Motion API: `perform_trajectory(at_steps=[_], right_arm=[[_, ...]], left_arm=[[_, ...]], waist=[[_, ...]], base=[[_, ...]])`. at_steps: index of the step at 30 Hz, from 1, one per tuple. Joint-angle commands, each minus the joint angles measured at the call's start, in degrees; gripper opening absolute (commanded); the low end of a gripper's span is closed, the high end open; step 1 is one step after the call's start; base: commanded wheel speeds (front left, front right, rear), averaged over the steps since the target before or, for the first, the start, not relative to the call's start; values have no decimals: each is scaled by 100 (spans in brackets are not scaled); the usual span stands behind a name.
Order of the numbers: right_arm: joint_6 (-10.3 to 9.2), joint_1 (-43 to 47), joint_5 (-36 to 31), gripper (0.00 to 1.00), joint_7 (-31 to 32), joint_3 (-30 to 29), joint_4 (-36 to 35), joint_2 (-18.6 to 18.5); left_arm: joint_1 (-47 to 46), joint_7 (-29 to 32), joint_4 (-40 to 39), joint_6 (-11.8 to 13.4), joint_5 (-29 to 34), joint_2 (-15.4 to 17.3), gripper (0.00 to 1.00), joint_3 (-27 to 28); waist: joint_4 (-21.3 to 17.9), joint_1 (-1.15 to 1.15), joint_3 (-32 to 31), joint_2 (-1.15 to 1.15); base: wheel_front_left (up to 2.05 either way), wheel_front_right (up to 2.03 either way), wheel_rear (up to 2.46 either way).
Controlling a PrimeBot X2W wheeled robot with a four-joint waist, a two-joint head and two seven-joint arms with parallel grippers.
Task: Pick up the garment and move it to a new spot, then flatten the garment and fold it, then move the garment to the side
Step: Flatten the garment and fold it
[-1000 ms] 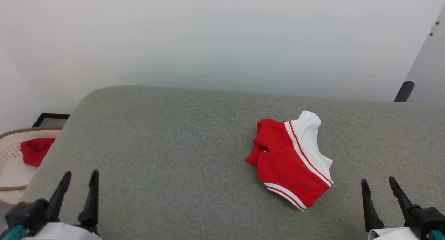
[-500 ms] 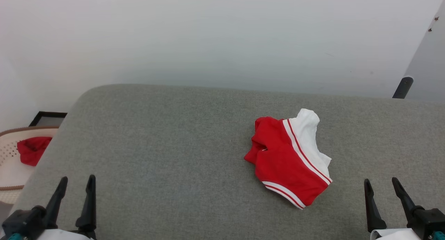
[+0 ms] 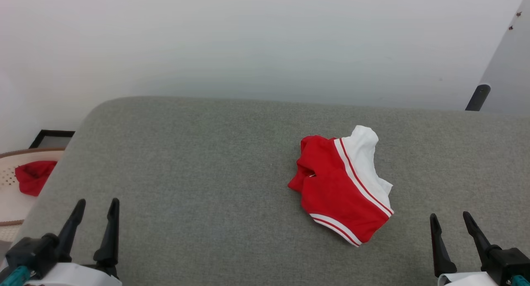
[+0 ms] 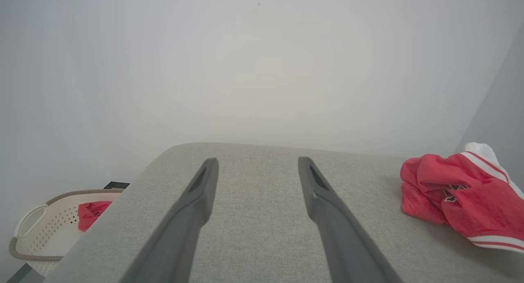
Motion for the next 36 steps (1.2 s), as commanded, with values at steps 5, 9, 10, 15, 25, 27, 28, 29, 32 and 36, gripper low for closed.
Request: perform_trajectory(at_steps=[5,9,10,15,25,27,28,29,32,36], right_arm=[[-2,-107,3,100,-17,58,65,-7],[-2,-187,39,100,63,87,118,-96],[-2,-217,57,100,100,87,130,-120],[-2,-385,158,100,377,59,168,-294],[-2,-931,370,100,1250,-74,211,-715],[-2,-1037,388,100,1425,-78,242,-791],[-2,-1075,399,100,1541,-119,277,-829],[-2,-1115,422,100,1651,-120,306,-856],[-2,-1232,487,100,1976,-148,374,-912],[-2,-1358,569,100,2399,-131,429,-987]], left_arm=[[-102,78,-86,43,6,46,100,-19],[-124,91,-92,53,49,18,100,-84],[-133,80,-84,49,52,6,100,-102],[-200,18,-22,40,77,-72,100,-204],[-445,-166,105,-14,166,-352,100,-414],[-507,-196,130,-34,192,-416,100,-454],[-539,-212,144,-55,201,-448,100,-478],[-567,-227,164,-67,218,-475,100,-492],[-666,-261,213,-89,231,-577,100,-536],[-798,-290,293,-148,257,-706,100,-573]], waist=[[-55,0,63,0],[-31,0,120,0],[-10,0,135,0],[169,0,257,0],[706,0,765,0],[813,0,863,0],[869,0,917,0],[910,0,964,0],[1030,0,1118,0],[1144,0,1318,0]], base=[[0,0,0],[0,0,0],[0,0,0],[0,0,0],[0,0,0],[0,0,0],[0,0,0],[0,0,0],[0,0,0],[0,0,0]])
